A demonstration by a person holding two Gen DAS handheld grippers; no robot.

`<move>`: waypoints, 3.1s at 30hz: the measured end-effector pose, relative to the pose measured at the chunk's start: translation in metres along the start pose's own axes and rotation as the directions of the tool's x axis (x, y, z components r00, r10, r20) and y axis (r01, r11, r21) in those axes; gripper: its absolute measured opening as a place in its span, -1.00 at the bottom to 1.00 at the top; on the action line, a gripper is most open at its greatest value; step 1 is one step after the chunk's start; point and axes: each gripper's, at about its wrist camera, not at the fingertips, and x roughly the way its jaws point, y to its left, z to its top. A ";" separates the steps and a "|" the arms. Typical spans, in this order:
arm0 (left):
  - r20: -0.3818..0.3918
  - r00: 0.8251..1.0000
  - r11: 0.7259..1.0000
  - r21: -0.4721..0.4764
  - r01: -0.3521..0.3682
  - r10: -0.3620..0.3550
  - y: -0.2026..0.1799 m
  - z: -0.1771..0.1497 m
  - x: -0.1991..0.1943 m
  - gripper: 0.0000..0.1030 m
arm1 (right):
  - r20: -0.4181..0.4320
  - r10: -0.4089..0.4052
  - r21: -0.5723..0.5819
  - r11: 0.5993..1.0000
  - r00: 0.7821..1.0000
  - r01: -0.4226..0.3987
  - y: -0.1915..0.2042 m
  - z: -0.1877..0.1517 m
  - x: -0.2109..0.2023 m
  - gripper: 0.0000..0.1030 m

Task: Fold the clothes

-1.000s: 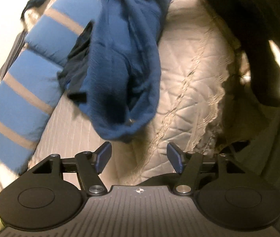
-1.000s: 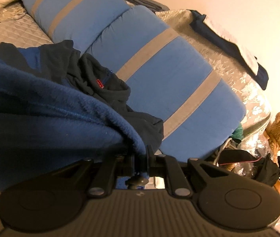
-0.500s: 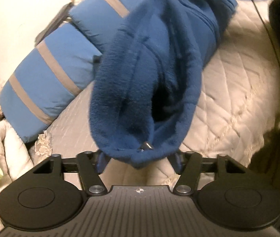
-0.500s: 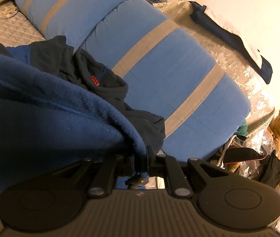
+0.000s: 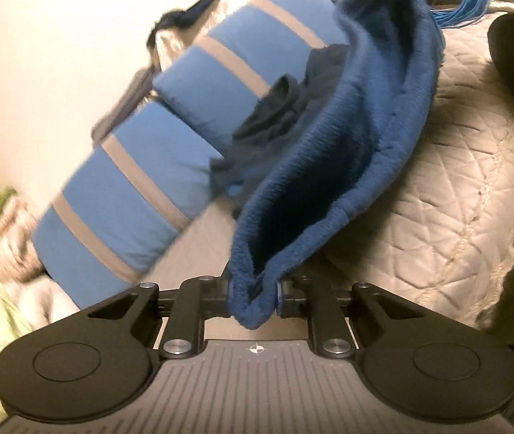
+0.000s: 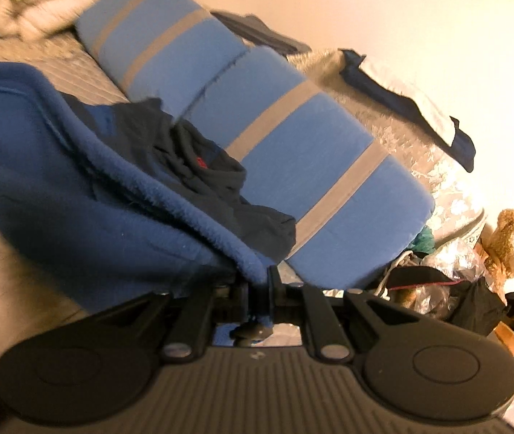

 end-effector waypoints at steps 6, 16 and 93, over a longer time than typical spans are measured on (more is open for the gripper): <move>0.023 0.998 0.999 -0.007 -0.051 0.051 0.011 0.015 -0.007 -0.73 | -0.004 0.020 -0.051 0.998 1.000 -0.020 0.018 -0.035 -0.050 -0.83; 0.075 0.992 0.995 -0.002 -0.104 0.104 0.017 0.016 -0.049 -0.75 | -0.002 0.024 -0.117 0.993 1.000 -0.025 0.033 -0.052 -0.107 -0.85; 0.284 0.860 0.364 -0.817 0.448 -0.423 0.155 -0.049 0.269 -0.72 | 0.205 0.445 0.765 0.483 0.872 -0.426 -0.098 -0.113 0.197 -0.85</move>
